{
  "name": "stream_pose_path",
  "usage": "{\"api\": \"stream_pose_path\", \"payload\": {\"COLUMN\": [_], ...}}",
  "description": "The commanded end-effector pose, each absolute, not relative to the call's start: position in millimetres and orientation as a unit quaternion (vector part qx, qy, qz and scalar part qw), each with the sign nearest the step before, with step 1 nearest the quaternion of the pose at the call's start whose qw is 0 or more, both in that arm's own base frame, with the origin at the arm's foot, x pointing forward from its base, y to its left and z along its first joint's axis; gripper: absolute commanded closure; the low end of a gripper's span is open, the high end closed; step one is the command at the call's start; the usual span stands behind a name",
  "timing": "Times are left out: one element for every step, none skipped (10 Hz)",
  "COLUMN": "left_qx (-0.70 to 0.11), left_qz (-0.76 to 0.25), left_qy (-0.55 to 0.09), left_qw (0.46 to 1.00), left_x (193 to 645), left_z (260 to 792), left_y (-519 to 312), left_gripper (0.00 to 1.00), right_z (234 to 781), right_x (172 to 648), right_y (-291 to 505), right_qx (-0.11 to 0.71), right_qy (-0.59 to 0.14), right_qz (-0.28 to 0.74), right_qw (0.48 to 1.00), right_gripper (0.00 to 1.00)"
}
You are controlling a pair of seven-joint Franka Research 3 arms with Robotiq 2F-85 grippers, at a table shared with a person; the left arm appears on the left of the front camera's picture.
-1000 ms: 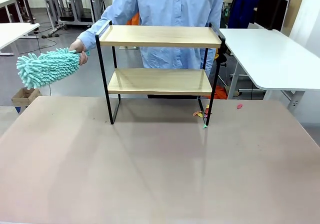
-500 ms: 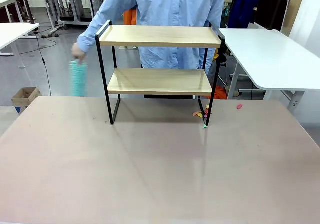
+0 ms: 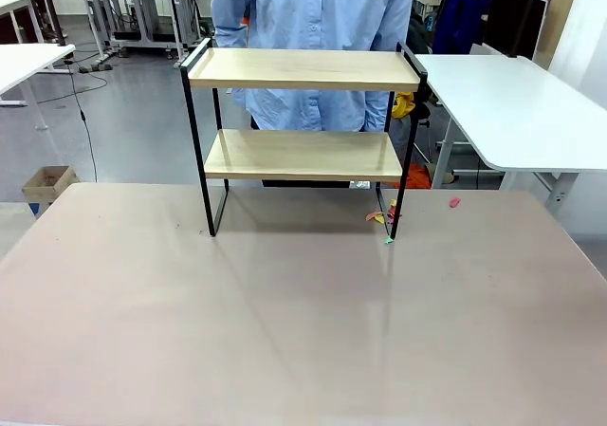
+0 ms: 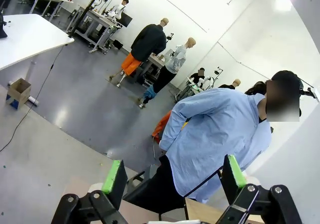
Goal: Clean the shelf.
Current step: Hand the Duster back to the human.
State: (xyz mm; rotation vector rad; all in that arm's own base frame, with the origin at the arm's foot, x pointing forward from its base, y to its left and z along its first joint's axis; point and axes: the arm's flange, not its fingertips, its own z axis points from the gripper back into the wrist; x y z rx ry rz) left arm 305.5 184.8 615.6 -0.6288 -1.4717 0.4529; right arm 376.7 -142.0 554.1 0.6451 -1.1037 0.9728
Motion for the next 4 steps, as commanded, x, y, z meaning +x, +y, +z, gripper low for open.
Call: {"api": "stream_pose_path", "payload": {"left_qx": [-0.282,-0.282,-0.282,-0.282], "left_qz": [0.200,0.200,0.200,0.200], "left_qy": [-0.655,-0.655,-0.655,-0.655], "left_qw": [0.672,0.672,0.672,0.672], "left_x": [305.1,305.1,305.1,305.1], "left_z": [616.9,616.9,616.9,616.9], "left_y": [183.9,183.9,183.9,183.9], "left_gripper": [0.00,0.00,0.00,0.00], "right_z": [556.9,556.9,556.9,556.9], "right_x": [377.7,377.7,377.7,377.7], "right_y": [-142.9,-142.9,-142.9,-142.9], "right_qx": [0.289,0.289,0.289,0.289], "right_qy": [-0.499,-0.499,-0.499,-0.499], "right_qz": [0.437,0.437,0.437,0.437], "right_qw": [0.690,0.690,0.690,0.690], "right_gripper": [0.00,0.00,0.00,0.00]}}
